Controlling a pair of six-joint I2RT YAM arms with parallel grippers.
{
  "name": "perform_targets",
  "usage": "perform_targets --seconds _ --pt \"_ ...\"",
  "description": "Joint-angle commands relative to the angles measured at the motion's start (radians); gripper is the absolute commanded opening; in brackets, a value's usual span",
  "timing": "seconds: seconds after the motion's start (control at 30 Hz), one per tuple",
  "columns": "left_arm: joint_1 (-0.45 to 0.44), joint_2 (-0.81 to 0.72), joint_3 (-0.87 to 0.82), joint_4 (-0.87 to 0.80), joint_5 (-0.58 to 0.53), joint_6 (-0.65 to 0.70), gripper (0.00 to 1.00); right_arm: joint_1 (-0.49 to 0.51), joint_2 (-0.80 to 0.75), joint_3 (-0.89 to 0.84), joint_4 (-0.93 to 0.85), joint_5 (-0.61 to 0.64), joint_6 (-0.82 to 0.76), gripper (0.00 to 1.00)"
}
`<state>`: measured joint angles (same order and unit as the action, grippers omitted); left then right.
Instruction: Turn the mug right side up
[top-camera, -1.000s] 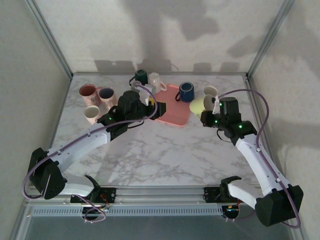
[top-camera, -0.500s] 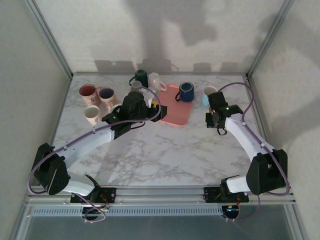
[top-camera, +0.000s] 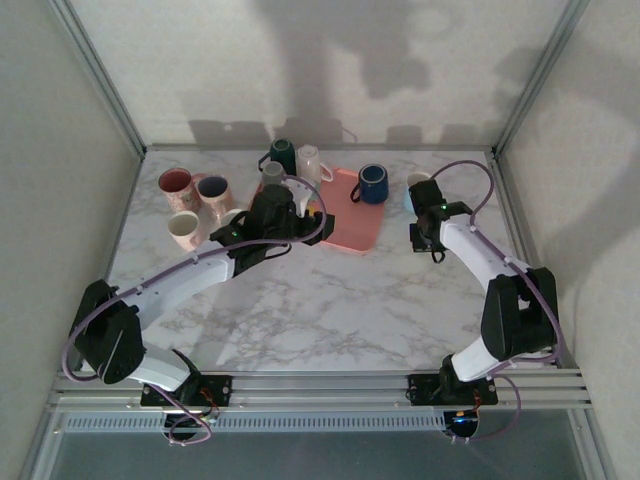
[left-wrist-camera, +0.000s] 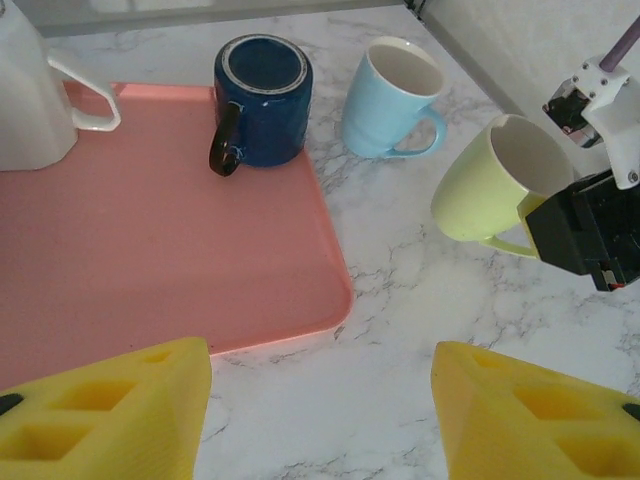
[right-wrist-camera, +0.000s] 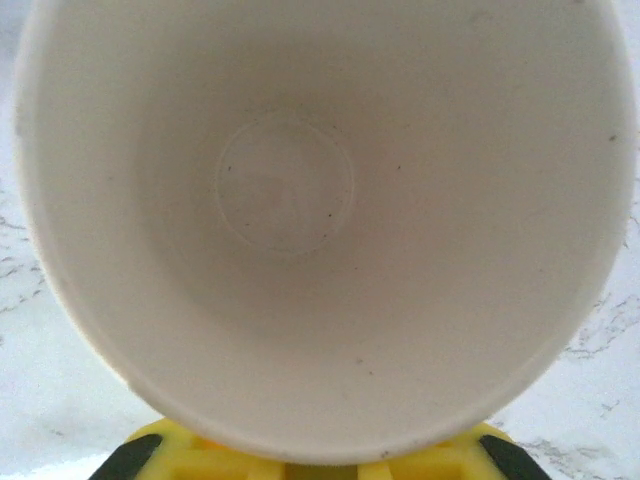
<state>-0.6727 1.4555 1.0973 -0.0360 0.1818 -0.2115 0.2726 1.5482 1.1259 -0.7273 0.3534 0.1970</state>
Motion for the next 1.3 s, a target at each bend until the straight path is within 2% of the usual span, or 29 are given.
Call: perform_targets --seconds 0.0,0.23,0.53,0.7,0.83,1.07,1.27 --pt "-0.005 0.018 0.015 -0.013 -0.029 0.018 0.60 -0.009 0.011 0.040 0.070 0.055 -0.016 0.01" --pt "-0.007 0.035 0.014 -0.009 -0.041 0.026 0.60 -0.008 0.051 0.038 0.090 0.035 -0.013 0.07" --pt "-0.008 0.054 0.011 -0.015 -0.056 0.038 0.60 -0.008 0.066 0.019 0.098 0.018 -0.004 0.31" --pt "-0.008 0.053 0.009 -0.001 -0.056 0.044 0.60 -0.008 0.012 0.017 0.062 -0.015 0.012 0.43" --pt "-0.007 0.051 0.016 0.004 -0.056 0.063 0.61 -0.008 -0.113 0.008 0.020 -0.054 0.028 0.47" --pt "-0.008 0.055 -0.003 0.066 -0.017 0.205 0.61 -0.031 -0.353 -0.014 -0.024 -0.246 -0.003 0.50" --pt "0.002 0.127 0.025 0.108 0.075 0.374 0.62 -0.119 -0.471 -0.063 -0.002 -0.490 -0.049 0.53"
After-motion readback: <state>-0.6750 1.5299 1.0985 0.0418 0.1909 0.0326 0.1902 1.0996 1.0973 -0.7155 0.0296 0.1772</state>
